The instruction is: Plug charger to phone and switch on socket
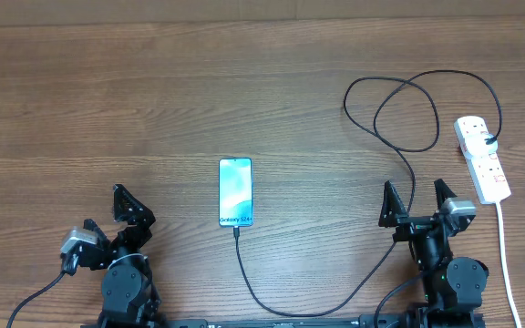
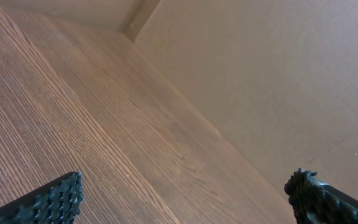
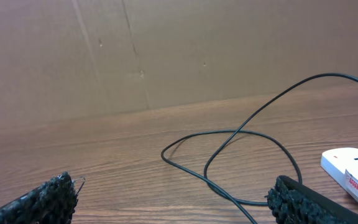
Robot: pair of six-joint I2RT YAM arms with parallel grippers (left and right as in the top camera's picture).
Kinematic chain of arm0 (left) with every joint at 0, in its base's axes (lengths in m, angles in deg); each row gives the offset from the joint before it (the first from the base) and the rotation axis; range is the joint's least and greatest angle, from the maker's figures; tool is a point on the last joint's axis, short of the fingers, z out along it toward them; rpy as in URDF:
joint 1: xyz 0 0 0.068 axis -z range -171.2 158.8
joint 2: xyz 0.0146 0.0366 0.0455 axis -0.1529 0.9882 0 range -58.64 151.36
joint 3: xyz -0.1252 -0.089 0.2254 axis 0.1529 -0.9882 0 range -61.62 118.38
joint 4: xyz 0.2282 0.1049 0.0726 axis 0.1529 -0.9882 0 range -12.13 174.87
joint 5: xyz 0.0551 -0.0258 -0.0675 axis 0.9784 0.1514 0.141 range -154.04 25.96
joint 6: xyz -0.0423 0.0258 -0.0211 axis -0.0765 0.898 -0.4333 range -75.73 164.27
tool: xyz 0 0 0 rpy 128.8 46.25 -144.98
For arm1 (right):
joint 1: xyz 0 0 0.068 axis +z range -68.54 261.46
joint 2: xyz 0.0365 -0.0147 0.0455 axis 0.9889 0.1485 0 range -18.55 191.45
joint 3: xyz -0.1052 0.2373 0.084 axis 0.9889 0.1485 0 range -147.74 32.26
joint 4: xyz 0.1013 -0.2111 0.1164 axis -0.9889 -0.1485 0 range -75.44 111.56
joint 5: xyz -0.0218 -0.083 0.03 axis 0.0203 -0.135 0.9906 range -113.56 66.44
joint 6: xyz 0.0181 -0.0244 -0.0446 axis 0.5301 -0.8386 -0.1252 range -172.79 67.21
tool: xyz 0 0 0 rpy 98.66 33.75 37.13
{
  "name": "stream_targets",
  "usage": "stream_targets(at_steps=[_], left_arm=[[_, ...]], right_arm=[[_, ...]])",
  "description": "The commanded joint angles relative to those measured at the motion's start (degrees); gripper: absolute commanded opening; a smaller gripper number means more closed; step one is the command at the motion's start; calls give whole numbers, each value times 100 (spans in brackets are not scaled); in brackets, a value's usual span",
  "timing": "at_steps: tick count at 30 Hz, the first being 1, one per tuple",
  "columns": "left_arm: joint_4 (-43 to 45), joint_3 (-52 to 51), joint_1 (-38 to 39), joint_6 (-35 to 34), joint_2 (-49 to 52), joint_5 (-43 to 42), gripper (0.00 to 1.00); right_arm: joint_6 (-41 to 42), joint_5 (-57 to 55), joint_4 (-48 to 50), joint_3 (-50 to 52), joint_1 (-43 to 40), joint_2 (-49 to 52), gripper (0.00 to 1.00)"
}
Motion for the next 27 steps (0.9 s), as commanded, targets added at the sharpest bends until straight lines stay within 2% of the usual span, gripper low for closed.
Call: stream_targets(at_steps=[1,21,24,27], left_arm=[[2,-39,-26,85,-31,116,100],[66,-63,0,96,-46,90,99],[192,-111,-28,481,-46,337,100],[540,-273,-166,660,-48,-15,100]], right_arm=[[37,-66,15,61,15,-68,100],[37,-66,15,61,15,-68,100],[37,-66,15,61,15,-68,100],[37,-66,15,61,15,-68,100]])
